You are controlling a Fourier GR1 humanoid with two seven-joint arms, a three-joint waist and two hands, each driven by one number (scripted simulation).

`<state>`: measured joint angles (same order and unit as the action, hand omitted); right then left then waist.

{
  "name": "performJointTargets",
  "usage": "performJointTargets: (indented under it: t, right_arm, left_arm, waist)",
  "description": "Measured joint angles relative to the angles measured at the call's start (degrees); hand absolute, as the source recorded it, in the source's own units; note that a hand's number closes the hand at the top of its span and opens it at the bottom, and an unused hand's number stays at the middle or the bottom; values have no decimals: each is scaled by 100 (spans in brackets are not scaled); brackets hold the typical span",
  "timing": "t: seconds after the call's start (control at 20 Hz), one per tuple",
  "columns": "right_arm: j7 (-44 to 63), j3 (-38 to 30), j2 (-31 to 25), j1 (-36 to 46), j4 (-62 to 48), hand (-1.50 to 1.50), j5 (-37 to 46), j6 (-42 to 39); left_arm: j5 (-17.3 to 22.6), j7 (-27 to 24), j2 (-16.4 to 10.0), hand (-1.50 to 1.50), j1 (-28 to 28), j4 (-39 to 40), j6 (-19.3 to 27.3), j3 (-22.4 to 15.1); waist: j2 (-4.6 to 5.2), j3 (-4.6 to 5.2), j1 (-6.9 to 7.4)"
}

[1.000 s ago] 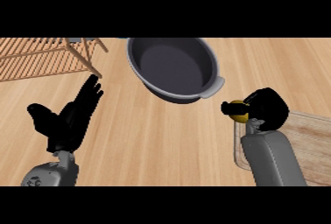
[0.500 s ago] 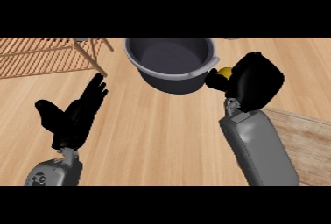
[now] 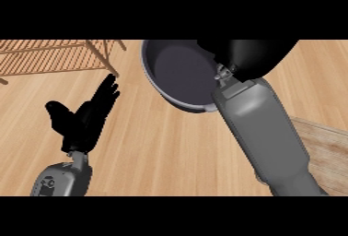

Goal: Pick the lemon from the cutting board and place it in the pot

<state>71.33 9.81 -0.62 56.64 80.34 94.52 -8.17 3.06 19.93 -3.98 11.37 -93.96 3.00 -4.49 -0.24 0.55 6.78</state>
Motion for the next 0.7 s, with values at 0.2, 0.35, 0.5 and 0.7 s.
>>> performJointTargets:
  t: [0.2,0.35,0.5,0.7]
  right_arm:
    - [-6,-349,-1,541,-378,150,38,-112]
    - [-9,-728,1,902,-736,150,93,-148]
    - [-8,-1073,3,1161,-1090,150,106,-150]
    - [3,-1503,6,1412,-1557,150,107,-72]
  left_arm:
    - [2,-12,24,0,78,43,-23,-30]
    - [-27,-15,65,0,161,41,16,-50]
    - [-37,-20,69,0,203,60,15,-55]
    - [-46,-37,44,0,226,56,22,-16]
  waist:
    - [50,-9,65]
    - [87,-15,88]
    - [115,-20,108]
    - [133,-26,91]
